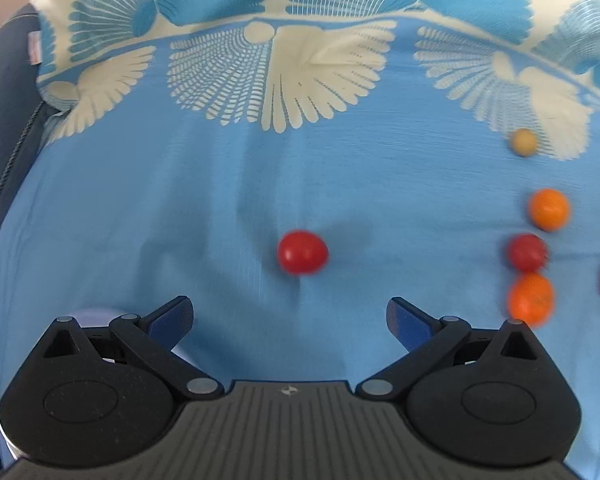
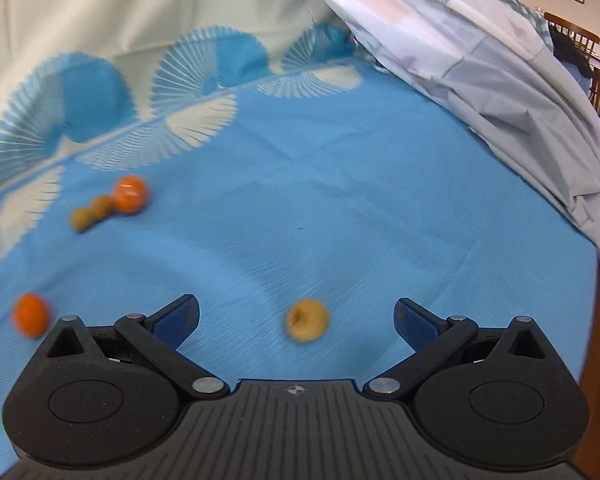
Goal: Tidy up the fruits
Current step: 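Grasp the red cherry tomato with the left tool while the right tool grasps a yellow longan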
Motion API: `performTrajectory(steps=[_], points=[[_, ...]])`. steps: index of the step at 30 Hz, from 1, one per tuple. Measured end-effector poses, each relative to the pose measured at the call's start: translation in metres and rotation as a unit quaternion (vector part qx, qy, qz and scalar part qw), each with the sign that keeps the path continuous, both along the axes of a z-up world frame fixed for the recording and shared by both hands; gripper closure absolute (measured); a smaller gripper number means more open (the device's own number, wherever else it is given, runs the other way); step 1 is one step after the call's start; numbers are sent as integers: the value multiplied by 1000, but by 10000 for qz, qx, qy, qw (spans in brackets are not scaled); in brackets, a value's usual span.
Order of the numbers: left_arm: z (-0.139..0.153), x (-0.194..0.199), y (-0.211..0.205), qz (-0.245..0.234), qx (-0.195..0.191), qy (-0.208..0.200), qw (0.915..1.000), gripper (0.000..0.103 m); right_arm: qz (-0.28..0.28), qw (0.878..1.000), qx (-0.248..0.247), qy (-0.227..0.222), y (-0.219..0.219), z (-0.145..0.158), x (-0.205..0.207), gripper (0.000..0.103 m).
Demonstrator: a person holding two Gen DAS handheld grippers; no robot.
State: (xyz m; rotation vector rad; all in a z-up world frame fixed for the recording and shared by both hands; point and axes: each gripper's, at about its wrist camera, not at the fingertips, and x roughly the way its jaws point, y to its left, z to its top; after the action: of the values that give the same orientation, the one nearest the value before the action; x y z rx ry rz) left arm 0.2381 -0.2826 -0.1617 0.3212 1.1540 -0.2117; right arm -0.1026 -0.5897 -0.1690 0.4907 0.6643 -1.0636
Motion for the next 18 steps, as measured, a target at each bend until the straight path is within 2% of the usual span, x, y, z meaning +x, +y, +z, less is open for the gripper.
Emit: performTrajectory(steps=[3, 5, 7, 9, 11, 12, 13, 14, 15, 17, 18], points=[[-21, 21, -1, 64, 62, 132, 9999, 0, -98, 9989, 411, 178, -21, -31, 2, 0], [-28, 26, 6, 182, -99, 192, 9996, 0, -55, 9997, 72, 219, -12, -36, 6, 1], [-29, 28, 12, 192, -256, 214, 9993, 0, -89, 9998, 28, 165, -10, -38, 5, 1], [-28, 29, 14, 160, -240, 122, 9995, 1, -93, 9998, 48, 157, -10, -39, 6, 1], [-22, 28, 16, 260, -122, -181, 9994, 12, -91, 9998, 16, 154, -9, -38, 4, 1], [-18, 30, 17, 229, -205, -184, 9994, 24, -90, 9998, 12, 161, -8, -36, 4, 1], [-16, 32, 19, 194, -396, -68, 9990, 44, -109, 9998, 38, 163, -8, -35, 4, 1], [-14, 34, 20, 210, -594, 70, 9980, 54, -159, 9997, 61, 155, -7, -34, 3, 3], [-12, 35, 19, 222, -688, 158, 9973, 69, -235, 9996, 47, 149, -7, -32, 2, 10], [-9, 29, 15, 133, -569, 42, 9983, 69, -325, 9994, -39, 125, -3, -28, 0, 34], [-7, 27, 12, 52, -557, 4, 9984, 69, -287, 9994, -114, 121, 0, -25, 0, 64]])
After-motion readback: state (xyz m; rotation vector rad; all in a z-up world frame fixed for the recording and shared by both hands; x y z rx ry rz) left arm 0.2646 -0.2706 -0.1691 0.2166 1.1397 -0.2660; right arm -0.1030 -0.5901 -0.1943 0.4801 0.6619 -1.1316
